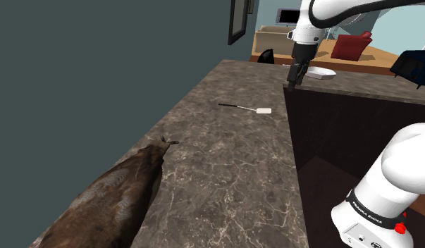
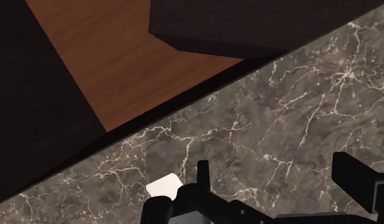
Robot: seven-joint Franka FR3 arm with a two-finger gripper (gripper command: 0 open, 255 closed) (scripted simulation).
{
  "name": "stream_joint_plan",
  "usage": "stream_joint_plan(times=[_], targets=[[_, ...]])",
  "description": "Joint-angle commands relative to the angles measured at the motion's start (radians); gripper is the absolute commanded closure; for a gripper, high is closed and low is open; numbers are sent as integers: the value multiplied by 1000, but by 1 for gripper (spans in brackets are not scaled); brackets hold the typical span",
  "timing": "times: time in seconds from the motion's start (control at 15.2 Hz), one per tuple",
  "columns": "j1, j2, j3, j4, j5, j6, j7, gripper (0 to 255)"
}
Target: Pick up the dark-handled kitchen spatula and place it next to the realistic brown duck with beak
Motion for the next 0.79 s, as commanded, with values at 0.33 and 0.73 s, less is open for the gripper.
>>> stream_joint_plan(times=[0.33, 0.73], targets=[[28, 238, -67, 74, 16, 193, -164, 0], [48, 464, -101, 195, 74, 312, -313, 0]])
